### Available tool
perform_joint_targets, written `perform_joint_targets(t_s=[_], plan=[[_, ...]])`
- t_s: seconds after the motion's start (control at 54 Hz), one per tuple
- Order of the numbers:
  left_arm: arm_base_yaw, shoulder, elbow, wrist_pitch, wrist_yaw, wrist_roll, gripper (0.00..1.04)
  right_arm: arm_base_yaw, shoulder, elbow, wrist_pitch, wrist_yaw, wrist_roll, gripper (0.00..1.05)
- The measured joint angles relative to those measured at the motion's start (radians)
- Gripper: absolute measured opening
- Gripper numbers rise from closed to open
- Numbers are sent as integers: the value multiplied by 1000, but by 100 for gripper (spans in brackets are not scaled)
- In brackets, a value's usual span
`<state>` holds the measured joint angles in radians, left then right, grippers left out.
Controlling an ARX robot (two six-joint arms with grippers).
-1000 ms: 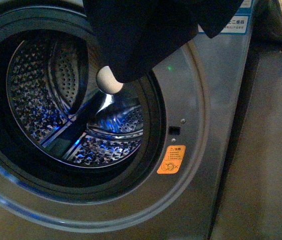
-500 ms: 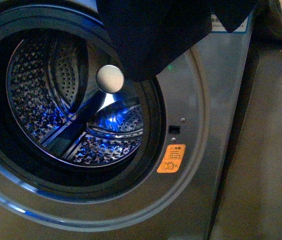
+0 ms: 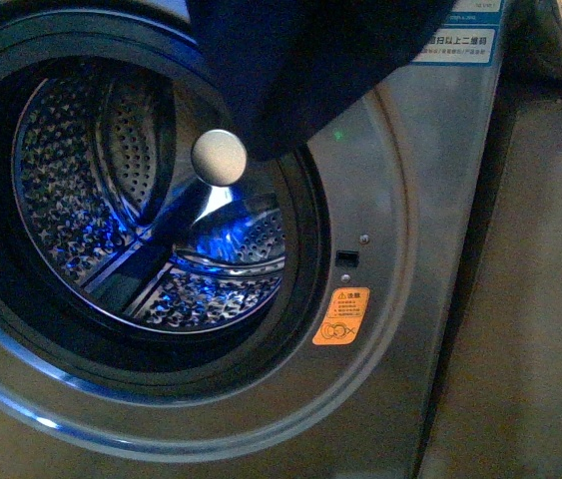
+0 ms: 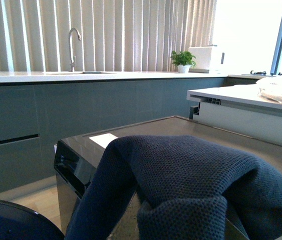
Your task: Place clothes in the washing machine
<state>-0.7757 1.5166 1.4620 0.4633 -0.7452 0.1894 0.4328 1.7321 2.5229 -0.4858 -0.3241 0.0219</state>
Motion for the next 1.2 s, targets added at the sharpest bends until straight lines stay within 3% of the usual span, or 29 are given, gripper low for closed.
perform_joint_targets(t_s=[0.13,0.241,0.463,0.537,0.648,0.741,0.815,1.019,1.056,1.148,1.204], plan=[[11,8,8,17,-39,12,96,0,0,0,0,0,0,6],[14,-3,-10,85,-30,12,78,0,0,0,0,0,0,6],[72,-85,-127,159,130,-5,41,0,0,0,0,-1,-2,43],[173,-146,-197,119,228,-49,27,0,0,0,1,-2,-2,57],[304,-174,-219,83,280,-128,14,0,-3,0,1,-1,-2,73],[388,-183,-248,83,294,-195,11,0,-4,0,2,0,-2,87],[450,-196,-297,79,363,-256,11,0,-4,0,3,-1,-2,98],[600,-257,-511,145,547,-421,10,0,-7,0,3,2,-2,97],[616,-262,-535,156,560,-438,10,13,-15,-16,21,70,-20,97],[657,-270,-603,200,616,-467,10,32,-117,-206,143,432,-38,97],[669,-274,-637,222,639,-479,10,33,-204,-352,210,529,-41,97]])
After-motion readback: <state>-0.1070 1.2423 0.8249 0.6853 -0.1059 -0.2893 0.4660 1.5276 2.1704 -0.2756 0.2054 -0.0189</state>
